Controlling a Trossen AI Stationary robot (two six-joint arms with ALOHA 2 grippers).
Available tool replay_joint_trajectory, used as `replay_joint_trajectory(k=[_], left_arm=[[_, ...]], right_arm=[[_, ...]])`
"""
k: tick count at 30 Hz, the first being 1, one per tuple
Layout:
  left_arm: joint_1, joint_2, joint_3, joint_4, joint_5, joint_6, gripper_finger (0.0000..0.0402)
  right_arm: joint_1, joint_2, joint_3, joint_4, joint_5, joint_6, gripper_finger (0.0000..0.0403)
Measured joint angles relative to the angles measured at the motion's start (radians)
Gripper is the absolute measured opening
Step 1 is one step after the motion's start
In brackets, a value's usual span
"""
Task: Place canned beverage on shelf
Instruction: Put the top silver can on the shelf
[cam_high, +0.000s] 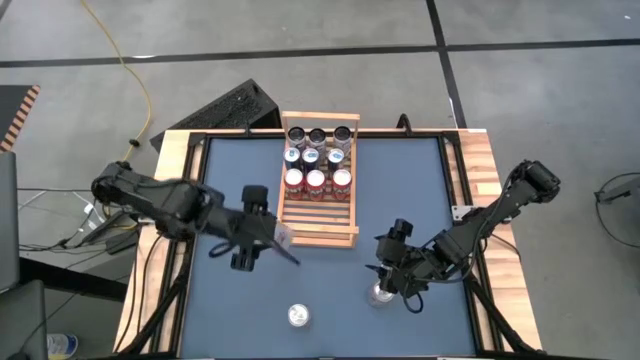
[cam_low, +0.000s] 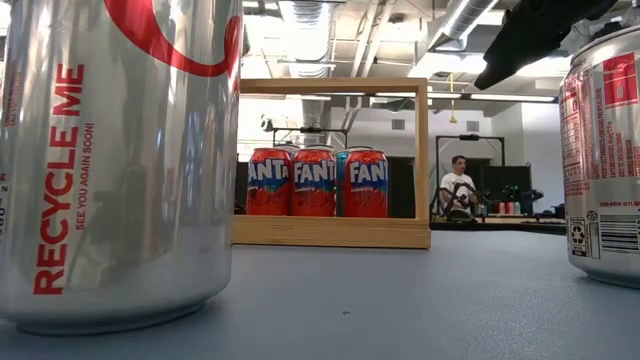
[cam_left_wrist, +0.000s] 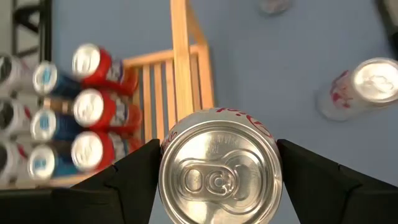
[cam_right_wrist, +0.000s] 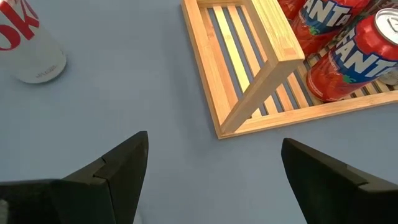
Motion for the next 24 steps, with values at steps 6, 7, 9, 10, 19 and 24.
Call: replay_joint_trajectory(k=[6, 7, 9, 10, 19, 24], left_arm=[[0.144, -0.001, 0.063, 0.008, 0.093, 0.212, 0.0272], [0.175, 0.0, 0.063, 0.006, 0.105, 0.245, 0.0272], [0.241, 0.001, 0.063, 0.004, 0.138, 0.307, 0.0272], [0.273, 0.001, 0.063, 0.006, 0.162, 0.337, 0.0272], [0.524, 0.0, 0.056, 0.026, 0.331, 0.583, 0.0272], [0.591, 0.015, -0.013, 0.041, 0.42, 0.643, 0.0272]], right_arm=[[0.0, 0.0, 0.0, -0.022, 0.0, 0.0, 0.0337], [0.0, 0.0, 0.0, -0.023, 0.0, 0.0, 0.0337], [0.0, 0.0, 0.0, -0.025, 0.0, 0.0, 0.0337], [0.0, 0.0, 0.0, -0.025, 0.0, 0.0, 0.0337], [0.0, 0.0, 0.0, -0.022, 0.001, 0.001, 0.0337], [0.0, 0.0, 0.0, -0.02, 0.001, 0.018, 0.0337]])
